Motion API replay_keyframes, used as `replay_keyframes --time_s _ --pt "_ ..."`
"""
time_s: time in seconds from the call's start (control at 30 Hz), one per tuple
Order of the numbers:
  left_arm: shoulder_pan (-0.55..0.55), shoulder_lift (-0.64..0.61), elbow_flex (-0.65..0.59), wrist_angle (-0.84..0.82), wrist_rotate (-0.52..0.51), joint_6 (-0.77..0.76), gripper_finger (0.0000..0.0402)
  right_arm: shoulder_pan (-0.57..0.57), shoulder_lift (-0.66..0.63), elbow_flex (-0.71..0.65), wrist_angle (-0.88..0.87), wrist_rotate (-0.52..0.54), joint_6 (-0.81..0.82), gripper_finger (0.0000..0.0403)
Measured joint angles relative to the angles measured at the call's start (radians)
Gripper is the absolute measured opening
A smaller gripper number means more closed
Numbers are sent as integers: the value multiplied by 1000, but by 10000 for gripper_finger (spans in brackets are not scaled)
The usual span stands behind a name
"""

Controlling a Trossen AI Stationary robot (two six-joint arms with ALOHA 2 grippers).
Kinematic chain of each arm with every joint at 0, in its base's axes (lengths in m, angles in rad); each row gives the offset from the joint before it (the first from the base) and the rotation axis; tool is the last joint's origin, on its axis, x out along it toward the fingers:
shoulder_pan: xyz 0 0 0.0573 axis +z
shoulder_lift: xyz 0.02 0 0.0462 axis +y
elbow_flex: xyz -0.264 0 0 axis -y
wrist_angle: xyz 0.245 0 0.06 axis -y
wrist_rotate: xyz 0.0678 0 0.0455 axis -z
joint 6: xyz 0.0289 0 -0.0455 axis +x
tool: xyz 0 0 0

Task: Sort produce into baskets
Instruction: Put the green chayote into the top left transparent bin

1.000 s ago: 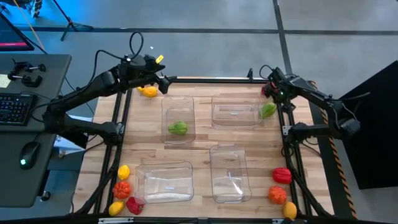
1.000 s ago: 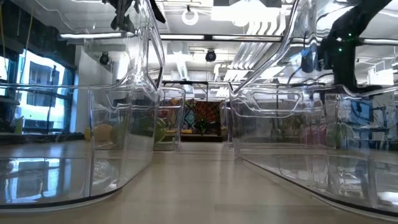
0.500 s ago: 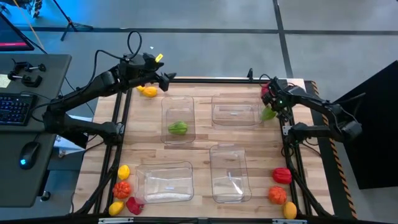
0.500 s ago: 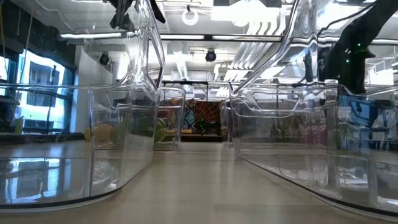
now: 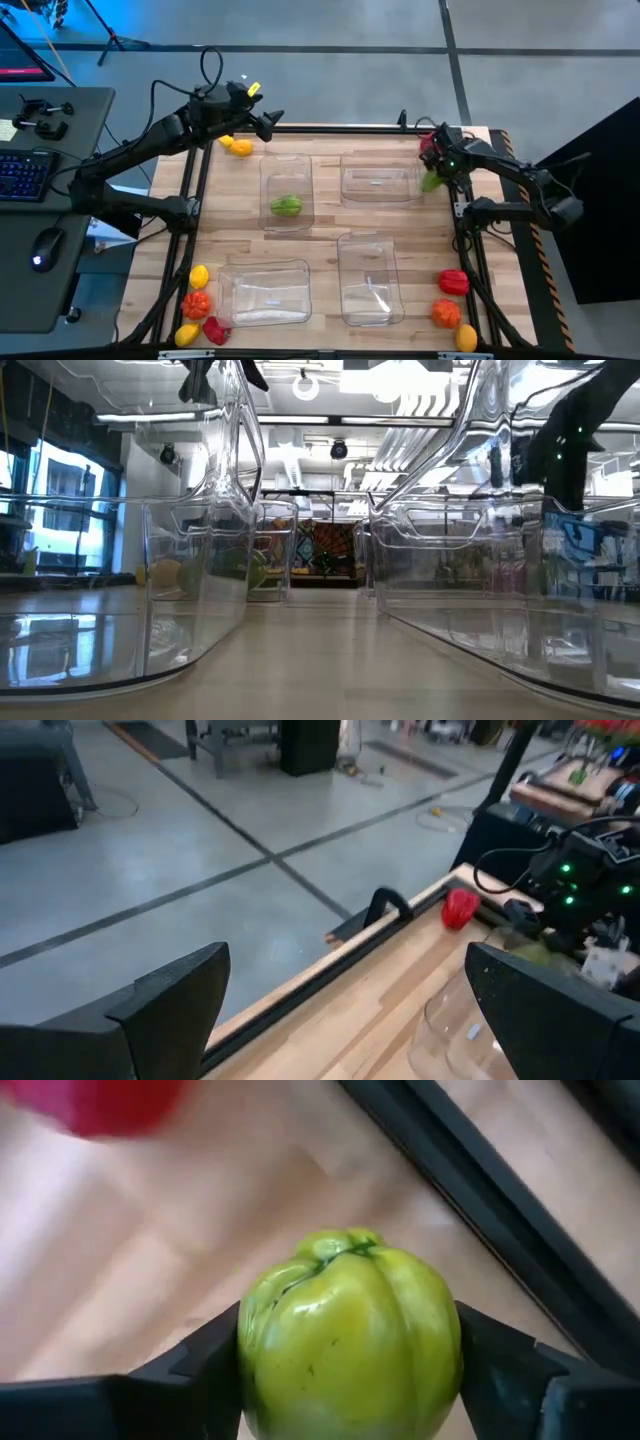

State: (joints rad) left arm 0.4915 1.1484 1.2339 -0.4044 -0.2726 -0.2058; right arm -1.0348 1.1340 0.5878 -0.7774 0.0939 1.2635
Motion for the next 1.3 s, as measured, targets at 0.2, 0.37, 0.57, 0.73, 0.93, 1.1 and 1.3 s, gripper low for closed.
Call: replay_keyframes --time_s 0.2,0.37,0.57,0.73,0.93,1.1,1.3 --pt "0 -25 -1 173 2 92 390 -15 -85 189 -78 150 -197 262" --pt "-1 -41 -1 303 4 110 390 3 -126 360 -72 197 -399 269" --pt "-1 -47 -1 297 39 -9 390 181 -109 375 220 -22 -492 275" --pt "-1 -47 -1 298 149 -91 390 436 4 279 583 -72 -400 277" --pt "-1 -50 -1 299 233 -159 390 679 262 275 1072 -94 -382 278" --pt "-1 -50 -1 299 247 -187 390 760 470 393 1163 -172 -457 278" --pt "-1 -50 -1 300 246 -201 390 784 620 531 1163 -258 -503 279"
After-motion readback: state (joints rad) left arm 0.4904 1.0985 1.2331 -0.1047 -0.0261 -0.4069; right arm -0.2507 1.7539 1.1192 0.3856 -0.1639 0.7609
